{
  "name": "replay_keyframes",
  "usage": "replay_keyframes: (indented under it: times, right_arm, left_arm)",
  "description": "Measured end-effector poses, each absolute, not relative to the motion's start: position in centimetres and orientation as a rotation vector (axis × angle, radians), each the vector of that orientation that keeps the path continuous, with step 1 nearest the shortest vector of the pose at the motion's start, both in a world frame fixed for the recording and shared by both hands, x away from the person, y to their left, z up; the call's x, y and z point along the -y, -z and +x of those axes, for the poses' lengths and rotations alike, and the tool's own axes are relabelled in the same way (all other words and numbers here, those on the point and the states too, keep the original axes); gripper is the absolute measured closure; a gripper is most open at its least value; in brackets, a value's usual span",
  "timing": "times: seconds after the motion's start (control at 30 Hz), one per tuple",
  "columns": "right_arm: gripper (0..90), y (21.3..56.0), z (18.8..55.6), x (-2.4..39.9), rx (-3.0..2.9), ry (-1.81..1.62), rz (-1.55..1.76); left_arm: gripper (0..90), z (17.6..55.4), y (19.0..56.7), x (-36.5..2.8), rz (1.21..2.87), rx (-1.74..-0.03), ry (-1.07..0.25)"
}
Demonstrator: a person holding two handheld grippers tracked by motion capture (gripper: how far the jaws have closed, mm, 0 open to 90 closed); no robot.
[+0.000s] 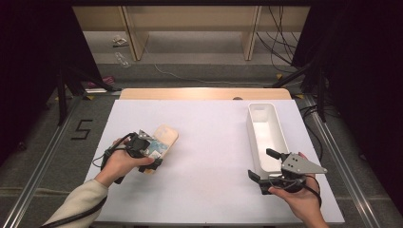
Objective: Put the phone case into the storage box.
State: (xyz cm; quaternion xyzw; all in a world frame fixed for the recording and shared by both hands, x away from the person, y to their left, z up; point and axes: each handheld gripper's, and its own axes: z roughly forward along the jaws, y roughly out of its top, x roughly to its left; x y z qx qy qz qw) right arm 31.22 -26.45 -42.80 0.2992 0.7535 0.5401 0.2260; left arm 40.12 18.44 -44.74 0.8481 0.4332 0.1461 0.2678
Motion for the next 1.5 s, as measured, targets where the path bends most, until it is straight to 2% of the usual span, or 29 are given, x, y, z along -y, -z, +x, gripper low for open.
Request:
replay_keyframes:
  times: [0.73, 1.5]
  right_arm:
    - [4.5, 42.8, 31.2, 26.4, -2.079, -1.492, 0.825]
    - [4.5, 42.8, 31.4, 26.0, -2.075, -1.511, 0.838]
  left_arm:
    - [11.3, 38.2, 44.5, -18.3, 2.143, -1.071, -0.513]
    - [11.3, 37.3, 44.3, -17.3, 2.074, -0.986, -0.583]
